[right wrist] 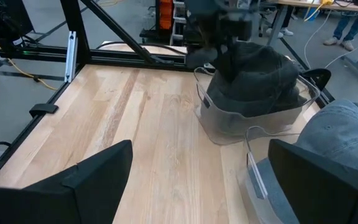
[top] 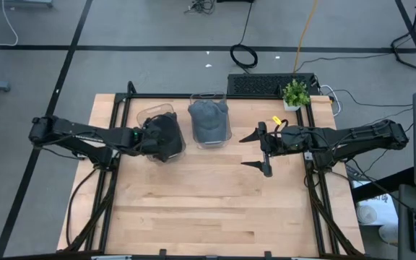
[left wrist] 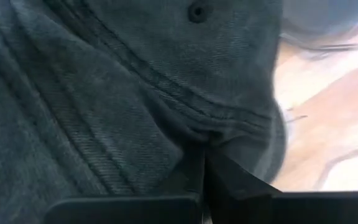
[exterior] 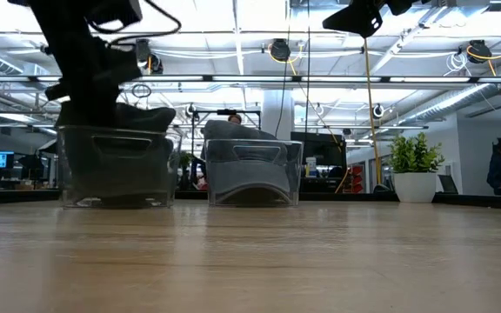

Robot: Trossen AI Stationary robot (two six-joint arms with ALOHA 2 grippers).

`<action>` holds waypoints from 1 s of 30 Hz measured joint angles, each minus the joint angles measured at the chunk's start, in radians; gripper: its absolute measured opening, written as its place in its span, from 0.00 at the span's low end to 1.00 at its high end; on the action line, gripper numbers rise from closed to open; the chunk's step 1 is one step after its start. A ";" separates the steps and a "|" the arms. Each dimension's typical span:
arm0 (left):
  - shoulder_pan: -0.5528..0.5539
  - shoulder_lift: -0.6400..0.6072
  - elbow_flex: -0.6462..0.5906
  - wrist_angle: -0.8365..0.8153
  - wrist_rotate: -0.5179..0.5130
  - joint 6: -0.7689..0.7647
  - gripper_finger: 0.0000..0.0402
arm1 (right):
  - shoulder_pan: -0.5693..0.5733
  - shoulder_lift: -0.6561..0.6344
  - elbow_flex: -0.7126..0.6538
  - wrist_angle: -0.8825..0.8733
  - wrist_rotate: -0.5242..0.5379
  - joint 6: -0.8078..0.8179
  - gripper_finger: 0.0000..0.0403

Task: Pick & Place hat
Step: Put the black cap into the left transparent bin, then return to Home Position

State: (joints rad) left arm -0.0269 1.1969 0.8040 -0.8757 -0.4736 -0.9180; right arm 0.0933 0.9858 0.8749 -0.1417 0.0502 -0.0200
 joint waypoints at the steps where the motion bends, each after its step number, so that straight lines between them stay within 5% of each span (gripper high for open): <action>1: 0.009 0.016 0.000 -0.001 0.000 0.012 0.01 | 0.000 0.000 0.000 0.000 0.000 0.000 0.90; 15: 0.085 0.267 0.008 0.217 0.084 0.128 0.00 | 0.000 0.000 0.000 -0.001 0.000 0.000 0.90; 30: 0.050 -0.093 0.129 0.197 0.149 0.268 0.03 | 0.000 0.000 0.000 0.002 -0.002 0.001 0.90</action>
State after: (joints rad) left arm 0.0233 1.1041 0.9329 -0.6789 -0.3242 -0.6502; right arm 0.0933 0.9859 0.8749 -0.1394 0.0486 -0.0193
